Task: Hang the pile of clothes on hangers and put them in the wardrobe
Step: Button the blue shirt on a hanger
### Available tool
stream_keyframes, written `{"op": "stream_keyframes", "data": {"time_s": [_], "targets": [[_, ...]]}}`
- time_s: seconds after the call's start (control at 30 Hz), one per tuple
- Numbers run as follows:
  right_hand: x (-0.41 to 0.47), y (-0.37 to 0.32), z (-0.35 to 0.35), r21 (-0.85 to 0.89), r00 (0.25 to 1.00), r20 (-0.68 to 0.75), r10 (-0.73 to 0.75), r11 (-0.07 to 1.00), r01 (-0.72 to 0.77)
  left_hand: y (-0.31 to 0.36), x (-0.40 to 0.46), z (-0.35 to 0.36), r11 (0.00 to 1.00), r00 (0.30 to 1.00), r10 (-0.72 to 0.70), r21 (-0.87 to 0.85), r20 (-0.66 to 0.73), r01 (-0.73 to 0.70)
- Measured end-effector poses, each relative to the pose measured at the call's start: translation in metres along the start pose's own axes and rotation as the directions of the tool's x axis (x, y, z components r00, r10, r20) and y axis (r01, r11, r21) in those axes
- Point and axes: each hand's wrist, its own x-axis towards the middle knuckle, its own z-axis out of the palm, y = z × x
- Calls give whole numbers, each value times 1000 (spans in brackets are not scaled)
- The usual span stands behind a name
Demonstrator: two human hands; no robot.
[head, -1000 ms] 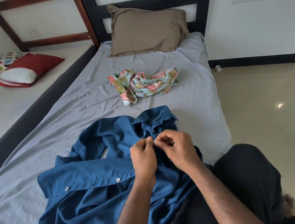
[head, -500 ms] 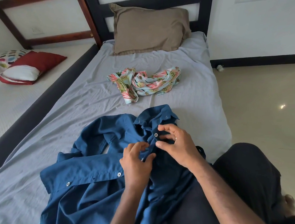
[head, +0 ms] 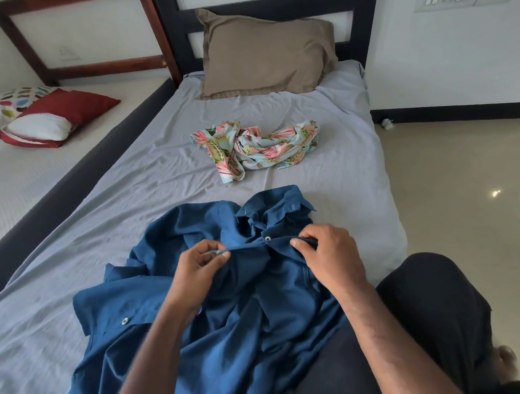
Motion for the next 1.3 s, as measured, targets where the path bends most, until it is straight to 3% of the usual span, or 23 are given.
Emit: {"op": "stream_keyframes", "data": {"time_s": [0.1,0.2,0.37,0.5,0.6,0.73,0.83,0.9,1.0,1.3], "targets": [[4,4,-5,60,999,-14,45,997,-45,21,5,-7,931,997,-53,-360,53,68],[5,4,-8,207,992,73,99,972,-112,39,14,-13,875,993,-78,-471,83,109],[7,4,-12,255,946,296,131,944,-210,64,30,-11,865,996,-77,-494,50,92],[5,4,-13,185,974,153,165,964,-192,68,26,7,940,997,56,-333,-57,-72],[3,1,-14,332,971,161,175,917,-220,51,10,26,965,991,92,-237,-96,-112],[-2,-4,-15,673,900,411,145,618,-406,27,-17,57,962,998,59,-264,-29,-65],[-6,-7,-20,775,827,550,120,295,-558,17,-30,74,964,999,46,-261,4,-43],[-6,-9,-24,799,821,564,92,189,-570,17,-35,83,959,999,41,-281,-13,-42],[-7,-11,-25,810,832,553,49,204,-550,22,-37,91,949,994,54,-305,-94,-80],[-9,-15,-15,815,916,398,59,435,-382,21,-39,98,959,976,148,-218,-161,-182]]}}
